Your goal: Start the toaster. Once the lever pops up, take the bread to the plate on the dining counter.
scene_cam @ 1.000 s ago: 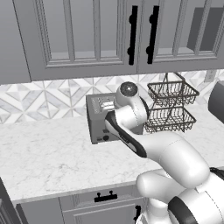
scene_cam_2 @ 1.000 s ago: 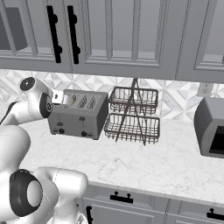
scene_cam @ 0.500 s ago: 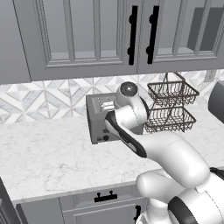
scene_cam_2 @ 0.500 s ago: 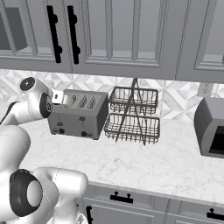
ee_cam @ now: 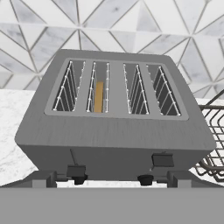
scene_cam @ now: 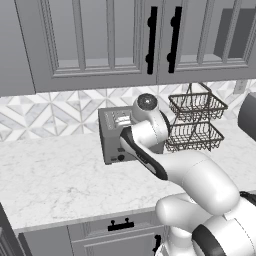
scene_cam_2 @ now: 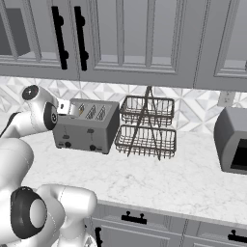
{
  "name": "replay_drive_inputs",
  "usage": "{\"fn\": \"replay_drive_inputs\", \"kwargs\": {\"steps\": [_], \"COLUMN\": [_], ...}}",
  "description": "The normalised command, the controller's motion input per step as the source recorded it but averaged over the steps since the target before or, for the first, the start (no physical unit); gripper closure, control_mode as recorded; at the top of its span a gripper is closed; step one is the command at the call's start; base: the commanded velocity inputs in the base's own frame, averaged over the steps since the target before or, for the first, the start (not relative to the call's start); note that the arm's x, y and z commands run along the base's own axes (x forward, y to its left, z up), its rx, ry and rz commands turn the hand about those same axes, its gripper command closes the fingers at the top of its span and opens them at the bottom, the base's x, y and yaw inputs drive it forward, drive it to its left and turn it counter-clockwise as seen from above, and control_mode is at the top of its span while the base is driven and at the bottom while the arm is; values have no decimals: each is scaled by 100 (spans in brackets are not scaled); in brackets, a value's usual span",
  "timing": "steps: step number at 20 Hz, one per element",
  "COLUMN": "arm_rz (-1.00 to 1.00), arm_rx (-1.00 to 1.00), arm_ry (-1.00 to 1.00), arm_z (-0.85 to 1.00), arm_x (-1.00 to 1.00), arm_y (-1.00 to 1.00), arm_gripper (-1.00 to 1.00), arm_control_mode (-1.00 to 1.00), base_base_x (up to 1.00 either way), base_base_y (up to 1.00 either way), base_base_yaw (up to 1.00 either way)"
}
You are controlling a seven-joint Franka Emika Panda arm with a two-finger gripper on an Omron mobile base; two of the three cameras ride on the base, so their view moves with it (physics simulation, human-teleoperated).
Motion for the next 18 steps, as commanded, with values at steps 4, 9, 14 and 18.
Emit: {"fn": "replay_drive_inputs", "kwargs": {"steps": [4, 9, 14, 18], "arm_rz": [0, 0, 0, 0], "arm_rx": [0, 0, 0, 0], "arm_ry": [0, 0, 0, 0], "arm_z": [0, 0, 0, 0], "arm_x": [0, 0, 0, 0], "arm_y": [0, 0, 0, 0], "arm_gripper": [-100, -100, -100, -100], "arm_control_mode": [-100, -100, -100, -100], "base_base_x": [0, 0, 0, 0], "base_base_y": [0, 0, 0, 0], "base_base_yaw": [0, 0, 0, 0]}}
